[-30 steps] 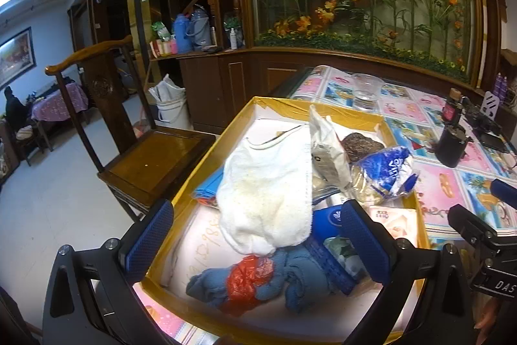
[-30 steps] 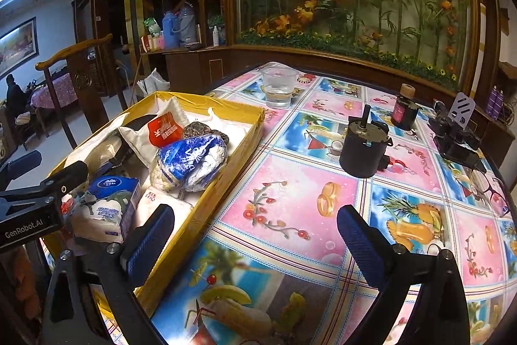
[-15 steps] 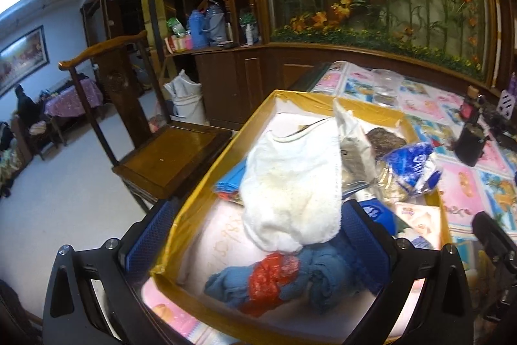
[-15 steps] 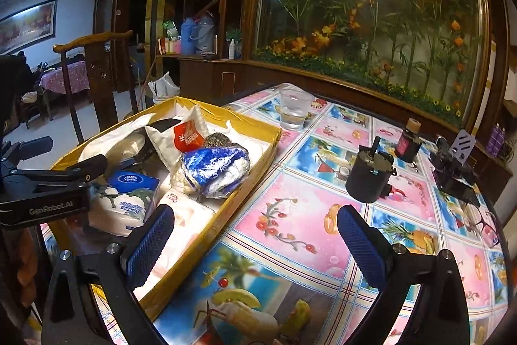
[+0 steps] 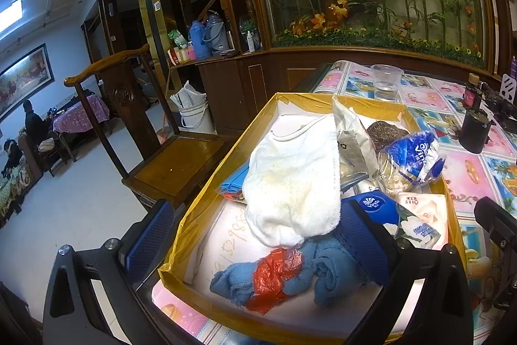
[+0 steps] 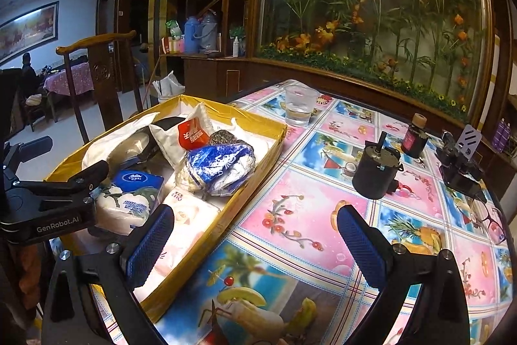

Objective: Organize soft objects

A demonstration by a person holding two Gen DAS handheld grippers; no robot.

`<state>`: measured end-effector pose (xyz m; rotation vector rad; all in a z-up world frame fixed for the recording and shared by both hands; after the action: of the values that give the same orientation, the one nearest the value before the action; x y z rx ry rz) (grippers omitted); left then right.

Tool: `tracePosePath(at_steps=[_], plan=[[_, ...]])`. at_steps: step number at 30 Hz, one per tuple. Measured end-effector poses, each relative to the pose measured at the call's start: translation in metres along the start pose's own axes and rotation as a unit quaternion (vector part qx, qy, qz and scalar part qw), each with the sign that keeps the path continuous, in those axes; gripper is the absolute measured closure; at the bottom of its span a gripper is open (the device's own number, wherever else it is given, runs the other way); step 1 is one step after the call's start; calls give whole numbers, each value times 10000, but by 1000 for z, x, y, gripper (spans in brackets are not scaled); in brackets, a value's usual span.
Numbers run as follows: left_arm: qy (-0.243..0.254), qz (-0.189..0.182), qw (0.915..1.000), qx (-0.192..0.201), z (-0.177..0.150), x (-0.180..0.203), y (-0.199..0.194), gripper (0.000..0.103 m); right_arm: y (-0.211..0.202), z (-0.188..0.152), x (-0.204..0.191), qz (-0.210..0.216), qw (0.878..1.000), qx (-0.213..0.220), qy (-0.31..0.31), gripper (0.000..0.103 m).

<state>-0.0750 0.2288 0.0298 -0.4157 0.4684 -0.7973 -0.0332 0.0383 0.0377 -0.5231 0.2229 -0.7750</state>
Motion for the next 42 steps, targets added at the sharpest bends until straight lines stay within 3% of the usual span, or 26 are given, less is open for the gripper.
tracePosePath(at_steps=[42], plan=[[27, -114, 9999, -3, -6, 7, -2, 0, 5, -3, 0, 136, 9998, -69, 113, 1]])
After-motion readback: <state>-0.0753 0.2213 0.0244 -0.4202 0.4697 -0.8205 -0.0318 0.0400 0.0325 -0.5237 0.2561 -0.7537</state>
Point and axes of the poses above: each gripper's, at about its wrist camera, not at the fingertips, and y roughly the way its jaws point, x to its right, z to its top, the point moved 7 cm from there along y, roughly the way its jaws point, and after that the axes turned 8 degrees about z, right-handed, at the moved point
